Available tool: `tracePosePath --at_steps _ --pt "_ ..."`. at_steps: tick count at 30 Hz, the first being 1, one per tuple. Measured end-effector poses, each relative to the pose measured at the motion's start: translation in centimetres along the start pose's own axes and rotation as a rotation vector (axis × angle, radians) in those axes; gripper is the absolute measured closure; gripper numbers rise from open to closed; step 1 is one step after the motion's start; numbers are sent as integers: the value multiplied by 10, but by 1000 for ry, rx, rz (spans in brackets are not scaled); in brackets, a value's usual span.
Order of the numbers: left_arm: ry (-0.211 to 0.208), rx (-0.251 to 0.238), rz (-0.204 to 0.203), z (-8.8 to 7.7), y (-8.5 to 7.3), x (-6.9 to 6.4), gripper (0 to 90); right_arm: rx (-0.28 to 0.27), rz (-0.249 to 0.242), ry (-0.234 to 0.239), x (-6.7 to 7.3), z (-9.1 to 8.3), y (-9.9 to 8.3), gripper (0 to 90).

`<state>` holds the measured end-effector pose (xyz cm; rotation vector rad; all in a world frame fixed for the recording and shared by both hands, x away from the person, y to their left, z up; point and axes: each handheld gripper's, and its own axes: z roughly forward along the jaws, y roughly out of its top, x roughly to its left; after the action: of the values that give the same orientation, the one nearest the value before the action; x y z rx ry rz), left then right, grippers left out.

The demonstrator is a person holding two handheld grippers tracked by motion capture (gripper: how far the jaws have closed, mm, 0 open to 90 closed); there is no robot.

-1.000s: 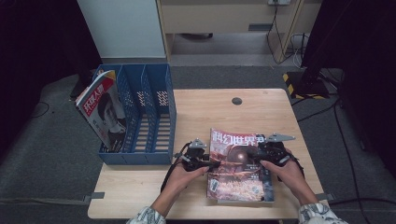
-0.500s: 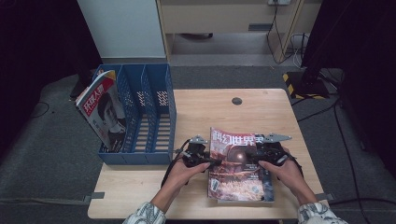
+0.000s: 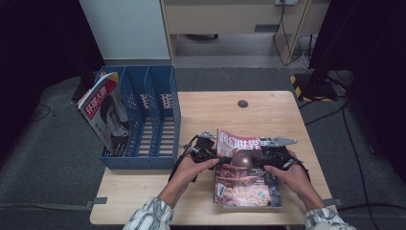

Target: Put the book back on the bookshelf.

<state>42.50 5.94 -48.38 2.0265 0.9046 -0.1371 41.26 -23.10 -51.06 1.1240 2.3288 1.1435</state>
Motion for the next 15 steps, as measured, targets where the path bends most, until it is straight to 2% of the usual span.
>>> tracePosePath --at_steps 5,9,11,15 --pt "-8 2 -19 1 2 3 369 2 -1 -4 1 0 0 351" --pt "-5 23 1 0 8 3 380 2 -1 -3 0 0 0 352" --pt "1 22 2 0 11 4 380 -2 -6 -3 1 -1 0 384" --pt "12 20 -7 1 13 8 379 0 -22 10 3 0 1 386"
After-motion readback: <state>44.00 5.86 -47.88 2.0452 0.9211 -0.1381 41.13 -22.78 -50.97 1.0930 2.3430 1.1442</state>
